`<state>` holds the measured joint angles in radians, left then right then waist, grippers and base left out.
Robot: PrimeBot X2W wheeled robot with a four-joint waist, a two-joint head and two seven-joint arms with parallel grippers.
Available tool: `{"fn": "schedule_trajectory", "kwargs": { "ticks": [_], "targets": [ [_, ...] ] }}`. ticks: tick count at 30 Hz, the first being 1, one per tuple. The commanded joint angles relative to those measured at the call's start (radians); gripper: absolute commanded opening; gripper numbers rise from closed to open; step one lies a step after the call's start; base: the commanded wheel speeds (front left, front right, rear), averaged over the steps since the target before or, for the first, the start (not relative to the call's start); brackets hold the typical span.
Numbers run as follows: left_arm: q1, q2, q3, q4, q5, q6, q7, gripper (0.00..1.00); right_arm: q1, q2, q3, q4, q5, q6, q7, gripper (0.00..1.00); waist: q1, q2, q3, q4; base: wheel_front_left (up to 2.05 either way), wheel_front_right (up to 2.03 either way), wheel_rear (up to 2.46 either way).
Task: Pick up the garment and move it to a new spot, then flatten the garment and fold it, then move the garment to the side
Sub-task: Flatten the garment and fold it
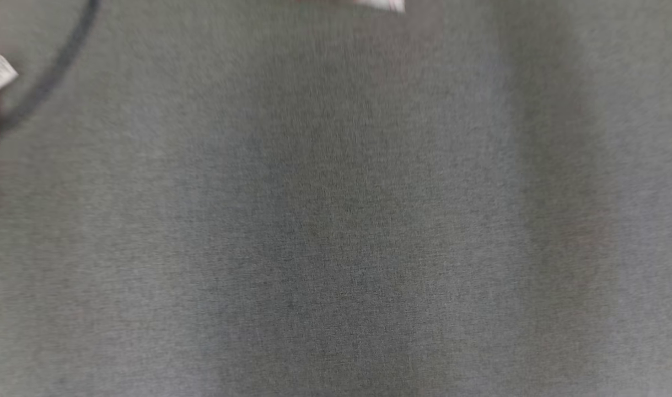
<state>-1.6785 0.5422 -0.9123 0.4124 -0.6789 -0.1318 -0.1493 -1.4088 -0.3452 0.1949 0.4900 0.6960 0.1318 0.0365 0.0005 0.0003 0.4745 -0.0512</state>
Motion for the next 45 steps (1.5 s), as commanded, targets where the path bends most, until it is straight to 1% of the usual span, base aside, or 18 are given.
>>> {"fn": "schedule_trajectory", "kwargs": {
  "ticks": [1, 7, 9, 13, 17, 19, 21, 23, 24, 25, 28, 30, 32, 34, 35, 39, 42, 45],
  "targets": [
    [-0.072, -0.008, -0.018, 0.040, -0.021, 0.003, -0.017, 0.00, -0.076, 0.013, 0.000, 0.036, -0.011, -0.002, 0.011, 0.00, -0.0005, -0.0003, 0.130, -0.022, 0.00, 0.00, 0.00],
    [-0.275, -0.041, -0.070, 0.171, -0.097, 0.003, -0.067, 0.00, -0.301, 0.050, 0.015, 0.183, -0.062, -0.002, 0.028, 0.00, -0.0005, -0.0003, 0.167, -0.034, 0.00, 0.00, 0.00],
    [-0.332, -0.046, -0.091, 0.204, -0.091, 0.003, -0.085, 0.00, -0.348, 0.056, 0.017, 0.224, -0.081, -0.002, 0.016, 0.00, -0.0005, -0.0003, 0.177, -0.042, 0.00, 0.00, 0.00],
    [-0.403, -0.070, -0.119, 0.271, -0.146, 0.003, -0.109, 0.00, -0.435, 0.072, 0.011, 0.315, -0.103, -0.002, -0.012, 0.00, -0.0005, -0.0003, 0.203, -0.058, 0.00, 0.00, 0.00],
    [-0.380, -0.069, -0.160, 0.291, -0.179, 0.003, -0.115, 0.00, -0.432, 0.069, 0.017, 0.351, -0.082, -0.002, -0.030, 0.00, -0.0005, -0.0003, 0.220, -0.057, 0.00, 0.00, 0.00],
    [-0.358, -0.063, -0.171, 0.283, -0.214, 0.003, -0.117, 0.00, -0.415, 0.068, -0.002, 0.363, -0.043, -0.002, -0.032, 0.00, -0.0005, -0.0003, 0.227, -0.056, 0.00, 0.00, 0.00],
    [-0.344, -0.057, -0.187, 0.270, -0.219, 0.003, -0.117, 0.00, -0.401, 0.068, -0.004, 0.364, -0.027, -0.002, -0.025, 0.00, -0.0005, -0.0003, 0.229, -0.055, 0.00, 0.00, 0.00],
    [-0.278, -0.025, -0.216, 0.203, -0.208, 0.003, -0.116, 0.00, -0.332, 0.042, 0.018, 0.332, 0.006, -0.002, -0.025, 0.00, -0.0005, -0.0003, 0.219, -0.046, 0.00, 0.00, 0.00],
    [-0.239, -0.016, -0.208, 0.178, -0.218, 0.003, -0.116, 0.00, -0.299, 0.034, 0.020, 0.319, 0.026, -0.002, -0.024, 0.00, -0.0005, -0.0003, 0.211, -0.043, 0.00, 0.00, 0.00],
    [-0.239, -0.016, -0.208, 0.178, -0.218, 0.003, -0.116, 0.00, -0.299, 0.034, 0.020, 0.319, 0.026, -0.002, -0.024, 0.00, -0.0005, -0.0003, 0.211, -0.043, 0.00, 0.00, 0.00],
    [-0.118, 0.009, -0.157, 0.101, -0.198, 0.003, -0.116, 0.00, -0.182, 0.004, 0.036, 0.269, 0.077, -0.002, -0.026, 0.00, -0.0005, -0.0003, 0.173, -0.040, 0.00, 0.00, 0.00],
    [-0.018, 0.014, -0.091, 0.038, -0.185, 0.003, -0.117, 0.00, -0.085, -0.022, 0.046, 0.228, 0.105, -0.002, -0.029, 0.00, -0.0005, -0.0003, 0.141, -0.038, 0.00, 0.00, 0.00],
    [0.094, 0.035, -0.047, -0.019, -0.141, 0.009, -0.116, 0.00, 0.022, -0.042, 0.057, 0.183, 0.136, -0.002, -0.032, 0.00, -0.0005, -0.0003, 0.103, -0.044, 0.00, 0.00, 0.00],
    [0.226, 0.038, 0.013, -0.083, -0.123, 0.018, -0.116, 0.00, 0.142, -0.060, 0.049, 0.138, 0.178, -0.002, -0.041, 0.00, -0.0005, -0.0003, 0.058, -0.043, 0.00, 0.00, 0.00],
    [0.291, 0.047, 0.049, -0.121, -0.110, 0.034, -0.117, 0.00, 0.205, -0.072, 0.054, 0.109, 0.189, -0.002, -0.036, 0.00, -0.0005, -0.0003, 0.039, -0.046, 0.00, 0.00, 0.00],
    [0.577, 0.052, 0.148, -0.240, -0.078, 0.061, -0.117, 0.00, 0.467, -0.124, 0.033, 0.000, 0.225, -0.002, -0.069, 0.00, -0.0005, -0.0003, -0.037, -0.043, 0.00, 0.00, 0.00],
    [0.784, 0.052, 0.193, -0.313, -0.047, 0.077, -0.117, 0.00, 0.659, -0.129, -0.002, -0.068, 0.257, -0.002, -0.071, 0.00, -0.0005, -0.0003, -0.083, -0.044, 0.00, 0.00, 0.00],
    [0.959, 0.036, 0.197, -0.368, -0.007, 0.087, -0.117, 0.00, 0.816, -0.127, -0.054, -0.136, 0.283, -0.002, -0.067, 0.00, -0.0005, -0.0003, -0.117, -0.041, 0.00, 0.00, 0.00]
  ]
}}
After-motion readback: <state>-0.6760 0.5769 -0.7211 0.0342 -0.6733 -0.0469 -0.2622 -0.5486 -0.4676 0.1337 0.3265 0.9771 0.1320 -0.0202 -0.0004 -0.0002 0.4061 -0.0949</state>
